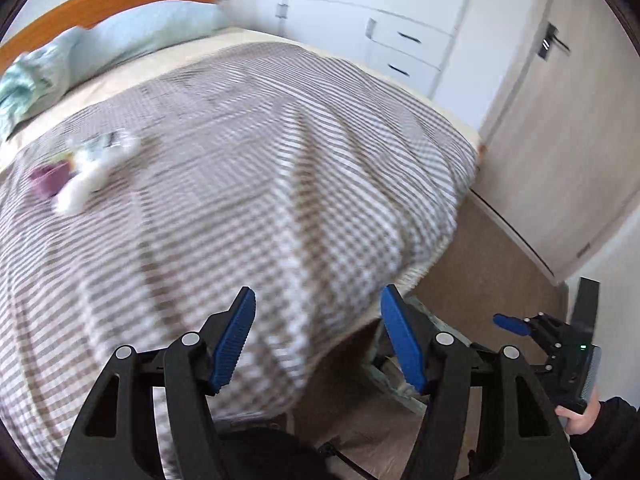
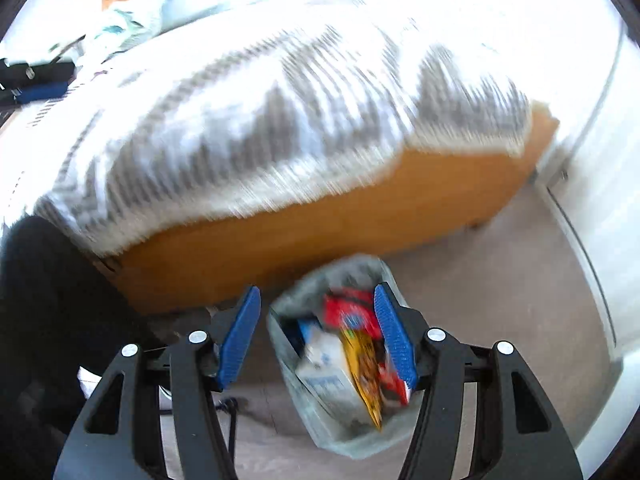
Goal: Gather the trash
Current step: 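Move both tools back over the bed toward the pink cloth and plastic bag, then grasp the pink cloth with the left tool while the right tool grasps the white plastic bag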
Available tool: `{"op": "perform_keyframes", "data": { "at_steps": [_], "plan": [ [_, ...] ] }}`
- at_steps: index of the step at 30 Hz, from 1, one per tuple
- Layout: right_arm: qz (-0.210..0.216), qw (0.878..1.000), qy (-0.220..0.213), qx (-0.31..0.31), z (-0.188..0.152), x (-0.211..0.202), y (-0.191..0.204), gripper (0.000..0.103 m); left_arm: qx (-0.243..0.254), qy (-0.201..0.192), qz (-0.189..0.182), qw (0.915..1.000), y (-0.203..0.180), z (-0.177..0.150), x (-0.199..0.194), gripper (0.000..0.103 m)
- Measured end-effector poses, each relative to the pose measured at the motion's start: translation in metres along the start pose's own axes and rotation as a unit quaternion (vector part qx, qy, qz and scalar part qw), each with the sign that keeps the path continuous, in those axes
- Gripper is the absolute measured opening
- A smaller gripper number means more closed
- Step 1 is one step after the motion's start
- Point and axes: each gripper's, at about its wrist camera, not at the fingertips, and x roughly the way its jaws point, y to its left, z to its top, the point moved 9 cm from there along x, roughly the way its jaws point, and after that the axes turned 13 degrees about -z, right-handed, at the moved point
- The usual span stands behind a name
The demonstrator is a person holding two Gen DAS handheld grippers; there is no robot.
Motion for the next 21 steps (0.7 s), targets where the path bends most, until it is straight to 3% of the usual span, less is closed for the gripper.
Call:
{"op": "perform_keyframes", "data": {
  "at_steps": [4, 6, 9, 13, 17, 21],
  "plan": [
    [0.014, 0.998, -0.036, -0.044, 0.04, -0.027, 0.044, 0.058, -0.067, -0.064, 0.034, 0.9952, 0.074, 0.012, -0.046, 0.064],
    [0.023, 0.996, -0.052, -0.062, 0.057, -0.038, 0.066, 0.058, -0.113, -0.089, 0.054, 0.9881, 0.12, 0.017, -0.064, 0.071],
    [0.04, 0.994, -0.067, -0.078, 0.08, -0.048, 0.097, 0.058, -0.181, -0.114, 0.069, 0.9746, 0.196, 0.03, -0.1, 0.071],
    [0.06, 0.99, -0.079, -0.1, 0.104, -0.055, 0.136, 0.058, -0.257, -0.165, 0.067, 0.9499, 0.283, 0.047, -0.139, 0.071],
    [0.071, 0.986, -0.097, -0.119, 0.142, -0.054, 0.174, 0.058, -0.287, -0.171, 0.072, 0.9397, 0.342, 0.064, -0.146, 0.071],
    [0.095, 0.981, -0.115, -0.12, 0.188, -0.045, 0.214, 0.058, -0.297, -0.151, 0.075, 0.9398, 0.387, 0.086, -0.124, 0.071]
  ]
}}
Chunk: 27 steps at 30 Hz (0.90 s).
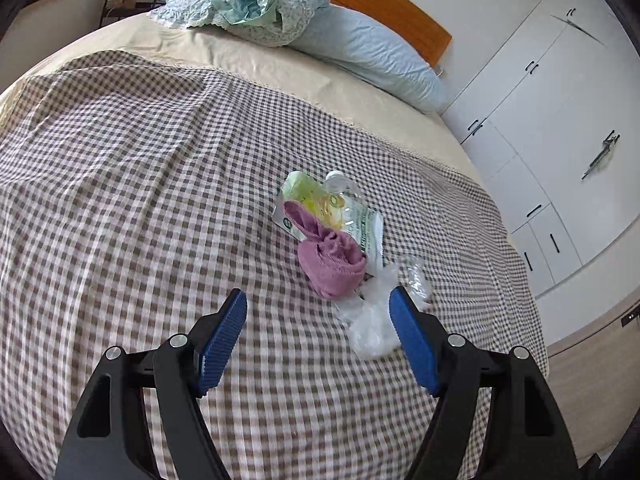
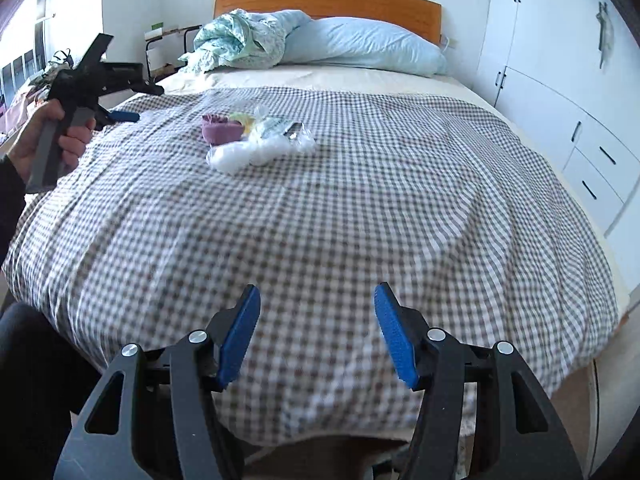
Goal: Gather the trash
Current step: 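Grasp the pink cloth with the left tool while the right tool grasps the white plastic bag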
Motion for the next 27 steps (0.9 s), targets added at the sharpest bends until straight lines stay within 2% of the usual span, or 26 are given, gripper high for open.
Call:
{"op": "perform_keyframes", "data": {
  "at_steps": [4, 8, 9, 10, 11, 12, 13, 17, 21, 25, 27],
  "plan": [
    [0.018, 0.999, -0.019, -0.019, 0.038, 0.023, 0.028, 0.058, 0.019, 0.021, 0.02, 0.9994, 0.007, 0.038, 0.053, 0.071],
    [0.029, 0.999, -0.022, -0.028, 0.056, 0.038, 0.046, 0.058, -0.023, 0.046, 0.051, 0.9974, 0.033, 0.061, 0.104, 0.069],
    [0.03, 0.999, -0.02, -0.03, 0.056, 0.041, 0.048, 0.058, -0.031, 0.052, 0.047, 0.997, 0.037, 0.06, 0.112, 0.063],
    [0.03, 0.999, -0.018, -0.031, 0.054, 0.043, 0.049, 0.058, -0.034, 0.062, 0.03, 0.997, 0.036, 0.058, 0.121, 0.045],
    [0.028, 0.999, -0.014, -0.033, 0.051, 0.046, 0.048, 0.058, -0.029, 0.075, 0.021, 0.9965, 0.035, 0.055, 0.124, 0.034],
    [0.025, 0.999, -0.01, -0.033, 0.047, 0.049, 0.046, 0.058, -0.017, 0.079, 0.022, 0.9965, 0.032, 0.054, 0.125, 0.01],
    [0.023, 0.999, -0.006, -0.03, 0.044, 0.052, 0.043, 0.058, 0.001, 0.075, 0.022, 0.9969, 0.027, 0.053, 0.123, 0.001],
    [0.021, 1.0, 0.016, -0.006, 0.031, 0.062, 0.032, 0.058, 0.031, 0.063, -0.012, 0.9975, -0.001, 0.048, 0.105, 0.0],
    [0.028, 0.999, 0.022, 0.017, 0.03, 0.062, 0.026, 0.058, 0.067, 0.038, -0.016, 0.9969, -0.031, 0.046, 0.07, 0.0],
    [0.049, 0.999, 0.016, 0.014, 0.043, 0.064, 0.043, 0.058, 0.067, -0.002, -0.025, 0.9975, -0.048, 0.043, 0.017, 0.0],
    [0.078, 0.996, 0.019, 0.025, 0.054, 0.071, 0.061, 0.058, 0.068, -0.03, -0.02, 0.997, -0.053, 0.041, -0.012, 0.0]
  ]
}}
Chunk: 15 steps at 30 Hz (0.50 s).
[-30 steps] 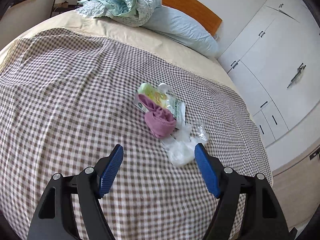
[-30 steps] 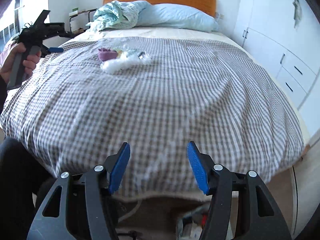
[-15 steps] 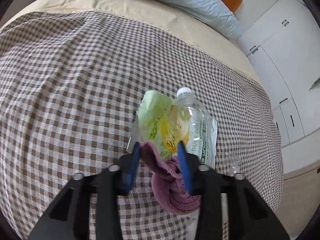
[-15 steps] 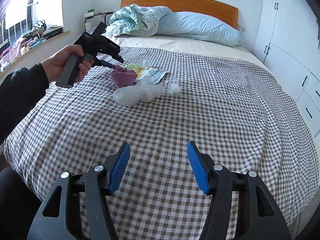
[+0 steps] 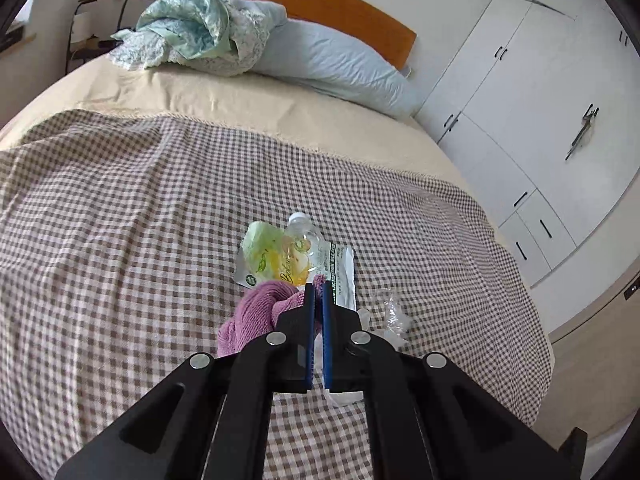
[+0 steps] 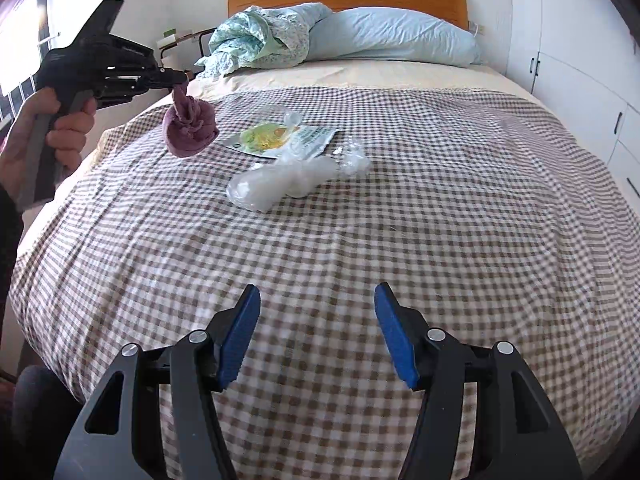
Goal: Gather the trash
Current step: 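Grasp the pink cloth with the left tool while the right tool grasps the white plastic bag, then carry the pink cloth and white plastic bag to the trash bag and open both tools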
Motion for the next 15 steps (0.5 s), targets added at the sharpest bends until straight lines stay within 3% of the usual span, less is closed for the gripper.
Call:
{"op": "perform_keyframes", "data": {
  "at_steps": [3, 9, 10, 11, 15],
  "plan": [
    [0.054, 0.997, 0.021, 0.045, 0.019, 0.026, 0.03, 0.058, -0.015, -0.034, -0.005, 0.9993, -0.001, -0.006, -0.041, 0.0],
    [0.041, 0.986, 0.077, 0.141, 0.06, 0.113, 0.069, 0.058, -0.025, -0.044, 0.009, 0.9987, 0.007, -0.032, -0.079, 0.0],
    [0.04, 0.985, 0.081, 0.149, 0.065, 0.125, 0.074, 0.045, -0.02, -0.041, 0.017, 0.9988, 0.008, -0.037, -0.082, 0.0],
    [0.046, 0.984, 0.079, 0.155, 0.071, 0.13, 0.077, 0.019, -0.014, -0.037, 0.024, 0.9989, 0.009, -0.044, -0.083, 0.0],
    [0.062, 0.984, 0.063, 0.153, 0.078, 0.109, 0.075, 0.011, -0.006, -0.028, 0.045, 0.9986, 0.012, -0.058, -0.087, 0.0]
  ]
}}
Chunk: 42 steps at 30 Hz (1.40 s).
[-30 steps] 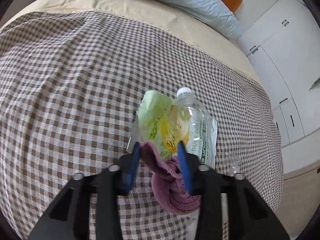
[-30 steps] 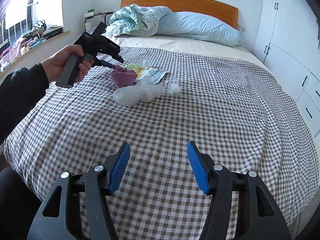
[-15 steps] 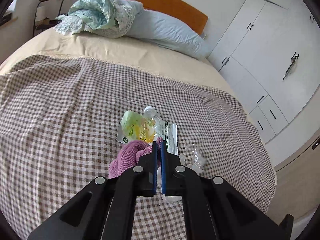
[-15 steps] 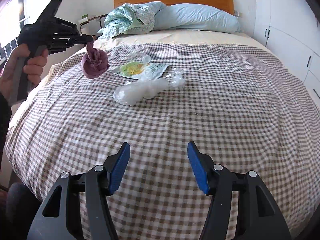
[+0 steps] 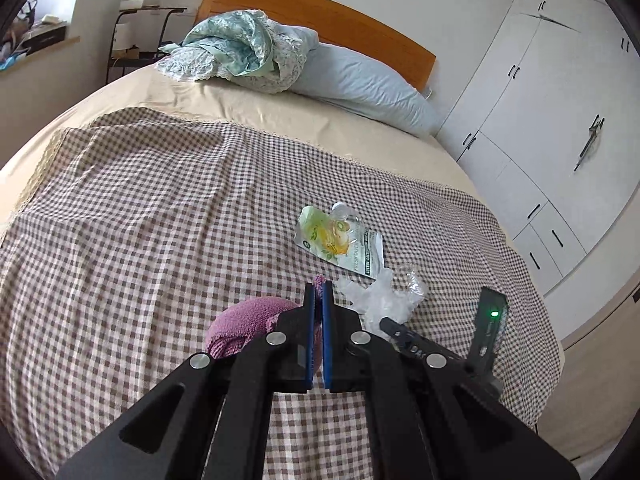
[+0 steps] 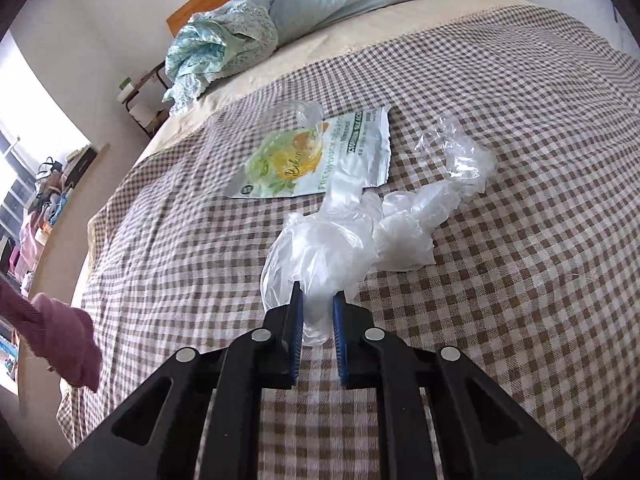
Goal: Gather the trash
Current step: 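Carry the pink cloth and white plastic bag to the trash bag and open both tools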
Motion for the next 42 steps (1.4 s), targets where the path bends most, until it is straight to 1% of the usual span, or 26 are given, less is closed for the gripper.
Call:
{"op": "perform_keyframes", "data": {
  "at_steps": [3, 5, 8, 10, 12, 15, 18, 20, 21, 23, 26, 28, 31, 32, 33, 34, 36, 37, 39, 41, 42],
  "plan": [
    [0.003, 0.999, -0.032, -0.044, -0.007, -0.047, -0.007, 0.01, 0.003, 0.0, -0.011, 0.9999, -0.014, -0.01, -0.01, 0.0],
    [0.004, 0.997, -0.045, -0.063, -0.017, -0.085, -0.025, 0.009, 0.013, 0.001, -0.023, 0.9996, -0.033, -0.017, -0.017, 0.0],
    [-0.02, 0.995, -0.059, -0.074, -0.038, -0.138, -0.066, 0.009, 0.031, 0.007, -0.049, 0.9983, -0.069, -0.03, -0.021, 0.0],
    [-0.038, 0.995, -0.067, -0.067, -0.051, -0.171, -0.099, 0.009, 0.044, 0.014, -0.07, 0.9965, -0.098, -0.041, -0.023, 0.0],
    [-0.065, 0.993, -0.072, -0.062, -0.069, -0.203, -0.136, 0.009, 0.056, 0.024, -0.089, 0.9942, -0.129, -0.055, -0.023, 0.0],
    [-0.111, 0.991, -0.063, -0.043, -0.102, -0.238, -0.194, 0.009, 0.082, 0.053, -0.13, 0.9867, -0.184, -0.085, -0.018, 0.0],
    [-0.152, 0.988, -0.039, -0.017, -0.146, -0.263, -0.254, 0.009, 0.125, 0.078, -0.169, 0.9746, -0.243, -0.121, -0.013, 0.0],
    [-0.181, 0.983, -0.018, 0.001, -0.182, -0.272, -0.291, 0.009, 0.139, 0.103, -0.192, 0.966, -0.276, -0.147, -0.007, 0.0],
    [-0.195, 0.981, -0.003, 0.01, -0.202, -0.275, -0.308, 0.009, 0.144, 0.115, -0.203, 0.9616, -0.291, -0.161, -0.003, 0.0],
    [-0.206, 0.977, 0.03, 0.035, -0.241, -0.276, -0.339, 0.009, 0.159, 0.143, -0.223, 0.9512, -0.321, -0.19, 0.005, 0.0],
    [-0.235, 0.967, 0.08, 0.052, -0.304, -0.27, -0.378, 0.009, 0.174, 0.181, -0.238, 0.9382, -0.353, -0.232, 0.019, 0.0],
    [-0.239, 0.962, 0.113, 0.07, -0.342, -0.261, -0.401, 0.009, 0.178, 0.209, -0.246, 0.9297, -0.368, -0.26, 0.029, 0.0],
    [-0.251, 0.95, 0.167, 0.079, -0.395, -0.235, -0.431, 0.009, 0.198, 0.239, -0.238, 0.9202, -0.386, -0.295, 0.045, 0.0],
    [-0.246, 0.948, 0.184, 0.085, -0.41, -0.226, -0.438, 0.009, 0.205, 0.249, -0.235, 0.9168, -0.392, -0.306, 0.05, 0.0],
    [-0.232, 0.947, 0.194, 0.104, -0.423, -0.215, -0.447, 0.009, 0.21, 0.259, -0.234, 0.9132, -0.397, -0.316, 0.055, 0.0],
    [-0.22, 0.945, 0.206, 0.124, -0.434, -0.204, -0.455, 0.009, 0.214, 0.27, -0.235, 0.9089, -0.401, -0.327, 0.061, 0.0],
    [-0.223, 0.939, 0.224, 0.137, -0.449, -0.186, -0.471, 0.009, 0.221, 0.287, -0.226, 0.9042, -0.41, -0.346, 0.072, 0.0],
    [-0.217, 0.938, 0.228, 0.143, -0.453, -0.177, -0.476, 0.009, 0.226, 0.296, -0.221, 0.9013, -0.413, -0.354, 0.077, 0.0],
    [-0.201, 0.938, 0.23, 0.162, -0.455, -0.163, -0.482, 0.01, 0.233, 0.311, -0.214, 0.8964, -0.418, -0.368, 0.086, 0.0],
    [-0.187, 0.939, 0.227, 0.179, -0.455, -0.149, -0.489, 0.011, 0.243, 0.326, -0.208, 0.8896, -0.426, -0.382, 0.094, 0.0],
    [-0.182, 0.939, 0.221, 0.19, -0.453, -0.144, -0.493, 0.015, 0.25, 0.33, -0.205, 0.8869, -0.43, -0.388, 0.095, 0.0]
  ]
}}
